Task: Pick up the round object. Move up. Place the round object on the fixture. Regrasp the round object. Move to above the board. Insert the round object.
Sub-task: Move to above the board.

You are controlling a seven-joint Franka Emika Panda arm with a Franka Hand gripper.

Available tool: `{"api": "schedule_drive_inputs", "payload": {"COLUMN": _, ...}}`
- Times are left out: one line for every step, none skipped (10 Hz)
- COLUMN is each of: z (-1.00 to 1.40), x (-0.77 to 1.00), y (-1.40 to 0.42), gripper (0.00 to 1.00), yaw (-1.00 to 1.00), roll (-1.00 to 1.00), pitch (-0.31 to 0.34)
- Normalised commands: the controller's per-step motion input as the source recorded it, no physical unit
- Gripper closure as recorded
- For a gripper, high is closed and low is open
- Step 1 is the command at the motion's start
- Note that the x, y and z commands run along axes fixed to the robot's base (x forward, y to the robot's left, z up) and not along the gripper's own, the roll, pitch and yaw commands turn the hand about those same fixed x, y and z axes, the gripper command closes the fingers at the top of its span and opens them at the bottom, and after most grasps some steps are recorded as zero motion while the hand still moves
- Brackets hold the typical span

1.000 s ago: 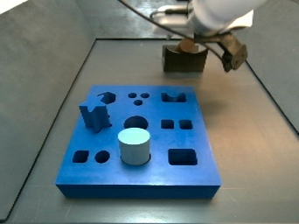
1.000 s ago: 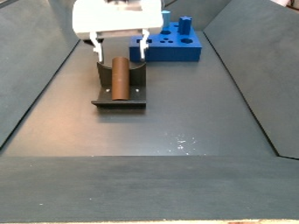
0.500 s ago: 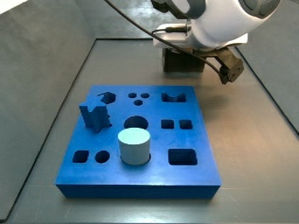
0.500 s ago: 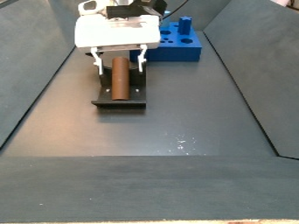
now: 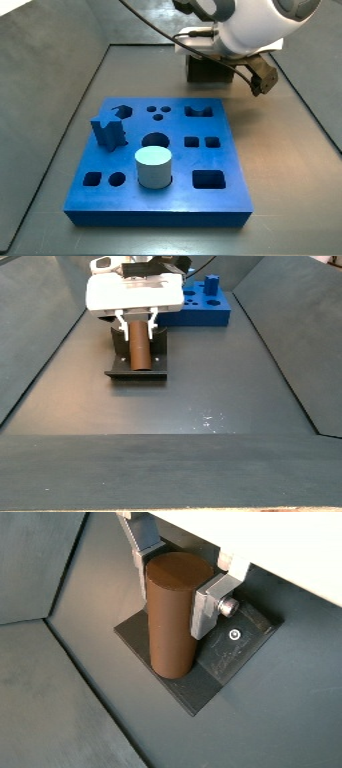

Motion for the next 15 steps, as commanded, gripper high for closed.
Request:
{"api": "schedule_drive_inputs", "payload": {"z": 1.00, "x": -0.15, "y": 0.04, "gripper": 1.00, "yaw": 0.24, "roll": 0.05, "pitch": 0.173}}
{"api": "schedule_drive_inputs", "payload": {"z": 1.00, "x": -0.15, "y": 0.03, "gripper": 1.00, "yaw": 0.22, "roll": -0.02, "pitch": 0.080}}
{"api": "schedule_drive_inputs", "payload": {"z": 1.00, "x": -0.14, "y": 0.03, "gripper": 1.00, "yaw": 0.20, "roll": -0.07, "pitch": 0.010}}
{"api": "schedule_drive_inputs", "payload": {"z": 1.00, "x": -0.14, "y": 0.03, "gripper": 1.00, "yaw": 0.17, "roll": -0.08, "pitch": -0.045}}
{"api": "schedule_drive_inputs", "payload": {"z": 1.00, "x": -0.14, "y": 0.03, "gripper": 1.00, "yaw": 0.13, "roll": -0.08, "pitch": -0.092}}
{"api": "schedule_drive_inputs", "payload": {"z": 1.00, "x": -0.13, "y": 0.03, "gripper": 1.00, "yaw": 0.08, "roll": -0.07, "pitch": -0.127}}
{"api": "schedule_drive_inputs", "payload": {"z": 1.00, "x": -0.13, "y": 0.03, "gripper": 1.00, "yaw": 0.04, "roll": -0.07, "pitch": -0.135}}
{"api": "schedule_drive_inputs", "payload": {"z": 1.00, "x": -0.12, "y": 0.02, "gripper": 1.00, "yaw": -0.01, "roll": -0.07, "pitch": -0.117}}
{"api": "schedule_drive_inputs", "payload": {"z": 1.00, "x": -0.12, "y": 0.02, "gripper": 1.00, "yaw": -0.04, "roll": -0.07, "pitch": -0.089}}
{"api": "schedule_drive_inputs", "payload": {"z": 1.00, "x": -0.12, "y": 0.02, "gripper": 1.00, "yaw": -0.06, "roll": -0.08, "pitch": -0.067}}
{"api": "schedule_drive_inputs", "payload": {"z": 1.00, "x": -0.12, "y": 0.02, "gripper": 1.00, "yaw": -0.07, "roll": -0.09, "pitch": -0.011}}
{"api": "schedule_drive_inputs", "payload": {"z": 1.00, "x": -0.12, "y": 0.02, "gripper": 1.00, "yaw": -0.08, "roll": -0.09, "pitch": 0.013}}
{"api": "schedule_drive_inputs", "payload": {"z": 1.00, "x": -0.11, "y": 0.02, "gripper": 1.00, "yaw": -0.07, "roll": -0.10, "pitch": 0.064}}
{"api": "schedule_drive_inputs", "payload": {"z": 1.00, "x": -0.11, "y": 0.02, "gripper": 1.00, "yaw": -0.05, "roll": -0.10, "pitch": 0.093}}
{"api": "schedule_drive_inputs", "payload": {"z": 1.00, "x": -0.11, "y": 0.01, "gripper": 1.00, "yaw": -0.03, "roll": -0.09, "pitch": 0.120}}
